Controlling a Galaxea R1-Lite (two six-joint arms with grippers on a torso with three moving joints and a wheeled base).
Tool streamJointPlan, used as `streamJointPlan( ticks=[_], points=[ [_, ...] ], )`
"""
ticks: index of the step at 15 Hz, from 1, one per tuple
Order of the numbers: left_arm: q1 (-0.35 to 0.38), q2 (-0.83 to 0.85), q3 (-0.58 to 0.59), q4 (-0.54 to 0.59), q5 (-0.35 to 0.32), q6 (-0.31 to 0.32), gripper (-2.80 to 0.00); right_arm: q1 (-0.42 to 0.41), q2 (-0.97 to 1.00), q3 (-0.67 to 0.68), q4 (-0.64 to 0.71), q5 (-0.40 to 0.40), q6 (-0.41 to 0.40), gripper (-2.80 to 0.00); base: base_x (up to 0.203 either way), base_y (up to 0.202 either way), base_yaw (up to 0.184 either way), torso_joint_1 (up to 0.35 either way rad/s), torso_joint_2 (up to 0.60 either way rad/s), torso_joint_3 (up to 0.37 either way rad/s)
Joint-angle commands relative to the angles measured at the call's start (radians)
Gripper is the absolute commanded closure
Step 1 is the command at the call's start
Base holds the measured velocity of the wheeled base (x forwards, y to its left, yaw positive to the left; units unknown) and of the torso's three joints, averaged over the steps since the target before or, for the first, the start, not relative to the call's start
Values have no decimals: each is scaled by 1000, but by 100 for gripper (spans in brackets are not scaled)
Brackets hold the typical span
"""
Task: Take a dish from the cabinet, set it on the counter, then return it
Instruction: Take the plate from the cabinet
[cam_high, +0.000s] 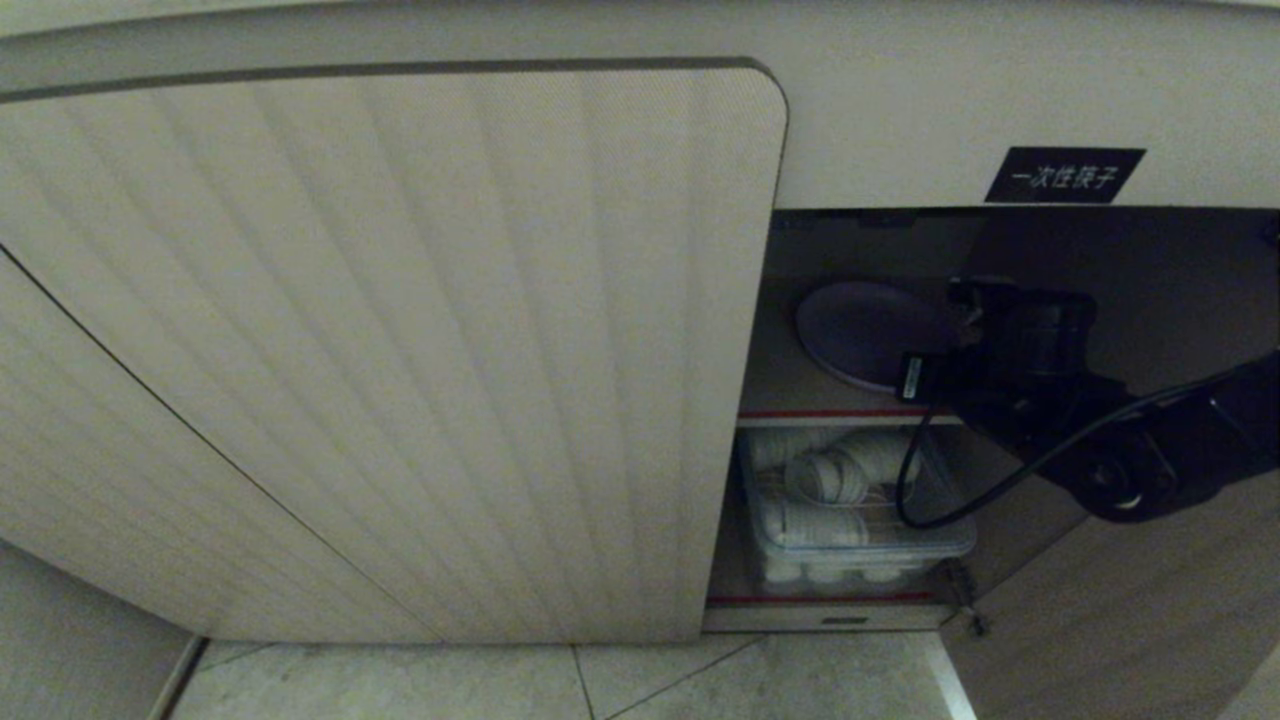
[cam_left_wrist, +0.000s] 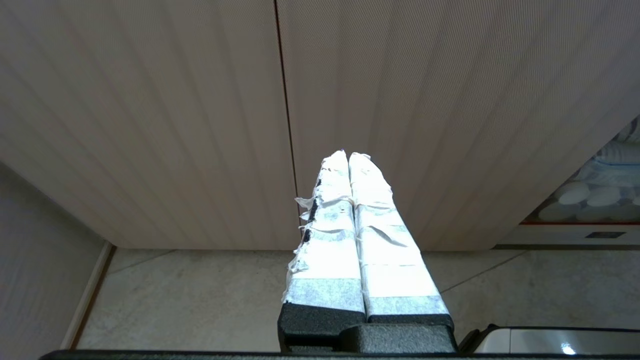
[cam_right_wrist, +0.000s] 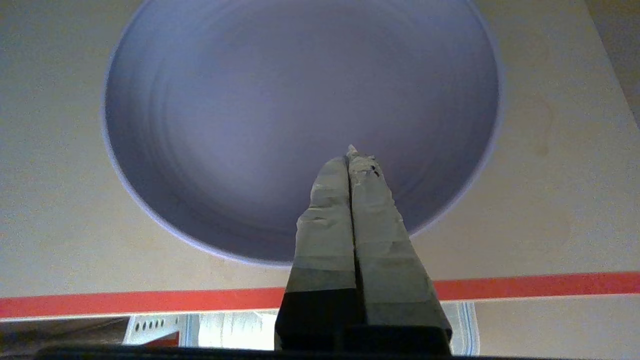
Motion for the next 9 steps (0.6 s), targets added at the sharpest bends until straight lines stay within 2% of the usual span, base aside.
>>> streamJointPlan(
  ticks=[1,6,9],
  points=[
    [0,0,0,-1,0,-1,0,-7,0,-12,-7,-1,-27,0,0,0,0,0,0,0],
    [0,0,0,0,0,-1,0,-11,8,-34,-6,-5,-61,0,0,0,0,0,0,0],
    [0,0,0,0,0,-1,0,-13,20,-36,-8,-58,-80,0,0,0,0,0,0,0]
  ],
)
